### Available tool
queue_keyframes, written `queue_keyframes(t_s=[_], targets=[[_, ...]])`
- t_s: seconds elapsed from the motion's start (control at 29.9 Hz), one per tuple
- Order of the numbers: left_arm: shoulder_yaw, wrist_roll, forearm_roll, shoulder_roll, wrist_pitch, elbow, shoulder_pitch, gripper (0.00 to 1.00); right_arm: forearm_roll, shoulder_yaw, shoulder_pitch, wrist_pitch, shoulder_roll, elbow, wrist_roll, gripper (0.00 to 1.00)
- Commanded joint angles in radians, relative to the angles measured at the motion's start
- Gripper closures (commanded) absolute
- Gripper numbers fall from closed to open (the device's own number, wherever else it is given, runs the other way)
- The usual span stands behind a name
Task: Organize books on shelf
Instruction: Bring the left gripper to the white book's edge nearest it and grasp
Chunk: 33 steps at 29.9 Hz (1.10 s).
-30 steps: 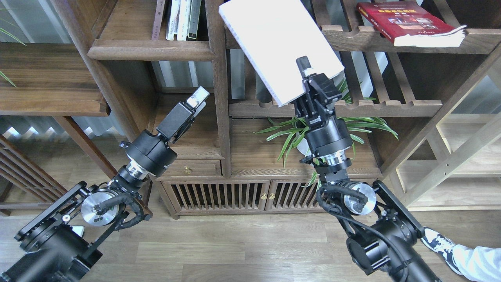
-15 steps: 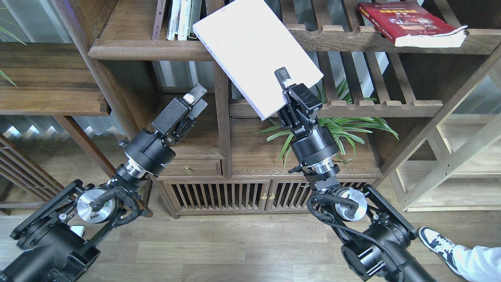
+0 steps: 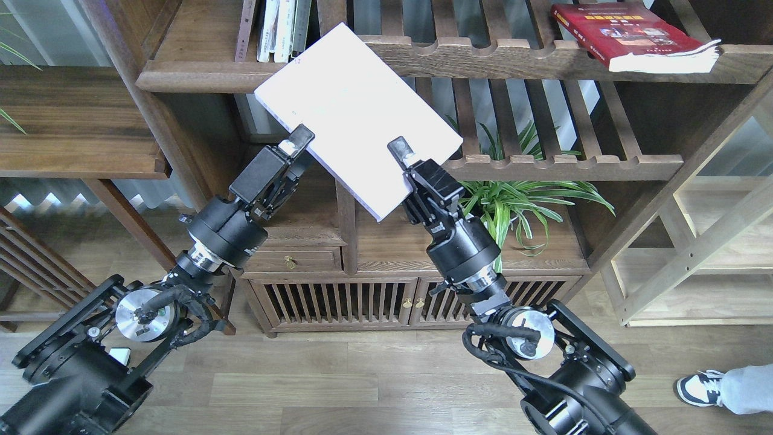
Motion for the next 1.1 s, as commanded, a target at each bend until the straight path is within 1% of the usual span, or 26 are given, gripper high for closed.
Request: queue_keyframes(t_s=[0.0,0.5,0.87,0.94,1.07], targets=[[0.006,0.001,0.0,-0.008,0.0,-0.002,-0.002,0.06,-0.004,-0.004,-0.005,0.0,0.0,0.0,-0.002,0.98],[0.006,0.001,0.0,-0.005,0.0,-0.006,-0.01,0.07,-0.037,-0.041,-0.025,0.0,0.0,-0.005,-0.008,0.98],[0.021,0.004,0.007,0.001,0.0,-0.008,-0.01,0.26,-0.037,-0.041,-0.025,0.0,0.0,-0.005,-0.008,0.98],[0.029,0.004,0.01,0.003,0.0,-0.008,-0.008,0.33,-0.039,-0.041,-0.023,0.0,0.0,-0.005,-0.008,0.98],[0.032,0.003,0.01,0.003,0.0,-0.006,-0.008,0.45,-0.037,-0.041,-0.023,0.0,0.0,-0.005,-0.008,0.97]])
